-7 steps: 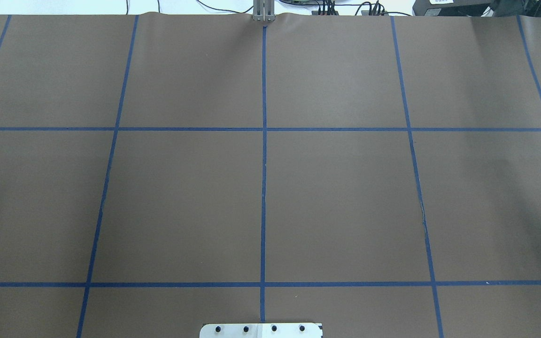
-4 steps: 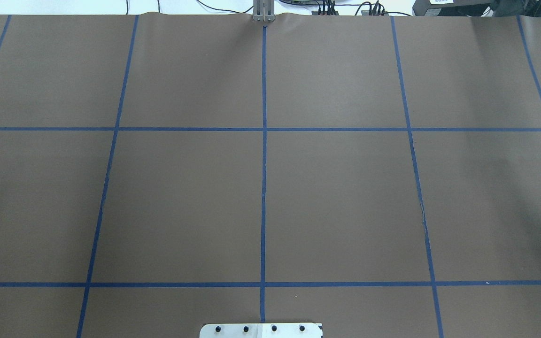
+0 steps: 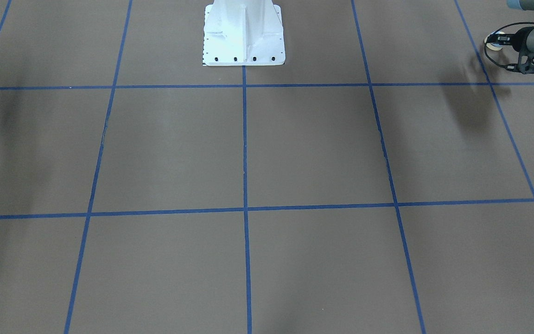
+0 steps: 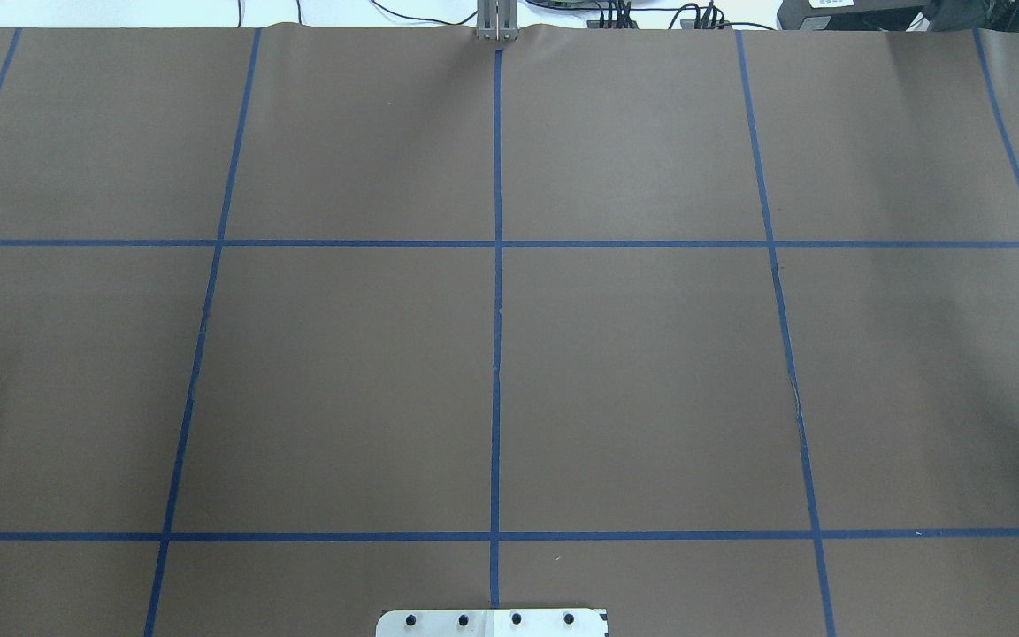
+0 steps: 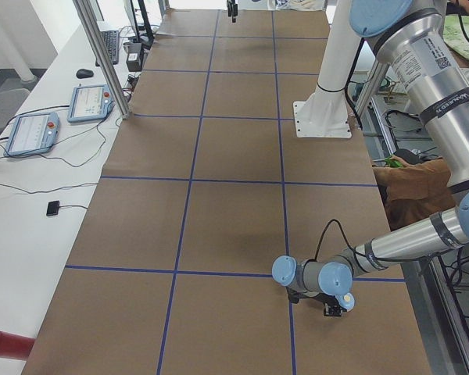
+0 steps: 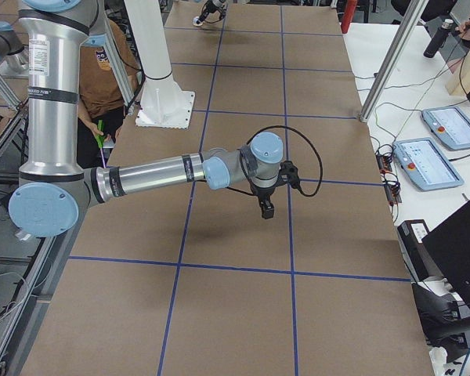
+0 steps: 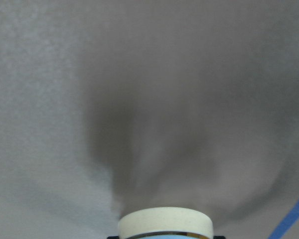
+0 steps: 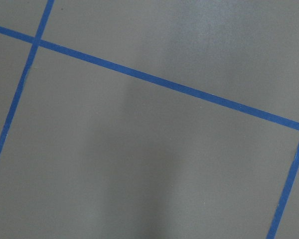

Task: Place and press bell with both arms
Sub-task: 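Carry the blue-and-white bell in the left gripper toward the table centre, then lower the bell with the left gripper onto the table centre and release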

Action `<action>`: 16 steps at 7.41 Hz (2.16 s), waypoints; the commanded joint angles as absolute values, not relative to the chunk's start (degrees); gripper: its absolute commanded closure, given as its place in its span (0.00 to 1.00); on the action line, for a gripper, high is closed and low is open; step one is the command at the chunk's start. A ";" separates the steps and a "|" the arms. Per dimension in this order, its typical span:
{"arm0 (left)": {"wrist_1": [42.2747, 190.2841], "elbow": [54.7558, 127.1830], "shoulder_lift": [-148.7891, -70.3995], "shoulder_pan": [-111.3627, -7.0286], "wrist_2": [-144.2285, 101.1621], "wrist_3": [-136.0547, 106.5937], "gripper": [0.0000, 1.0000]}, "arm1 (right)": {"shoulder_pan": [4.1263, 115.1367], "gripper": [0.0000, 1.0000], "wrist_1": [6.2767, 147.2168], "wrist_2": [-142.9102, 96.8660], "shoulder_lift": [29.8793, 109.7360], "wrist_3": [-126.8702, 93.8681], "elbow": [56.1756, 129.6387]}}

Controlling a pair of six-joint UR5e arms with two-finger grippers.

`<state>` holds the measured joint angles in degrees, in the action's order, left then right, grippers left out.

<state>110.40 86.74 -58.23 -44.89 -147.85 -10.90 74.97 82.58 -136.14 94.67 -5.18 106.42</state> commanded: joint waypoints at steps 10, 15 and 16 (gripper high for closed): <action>60.23 114.35 -102.20 -45.35 -148.37 -32.87 1.00 | 74.97 0.00 82.62 -135.88 94.66 -5.27 106.79; 55.44 74.61 -147.08 -38.85 -143.61 -36.74 1.00 | 74.97 0.00 82.53 -135.53 94.66 -5.19 105.64; 61.03 70.88 -148.52 -38.24 -143.61 -38.83 1.00 | 74.97 0.00 82.53 -135.44 94.66 -5.19 105.47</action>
<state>56.12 78.35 -143.53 -39.15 -143.68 -37.12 74.97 82.53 -135.46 94.66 -5.21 105.62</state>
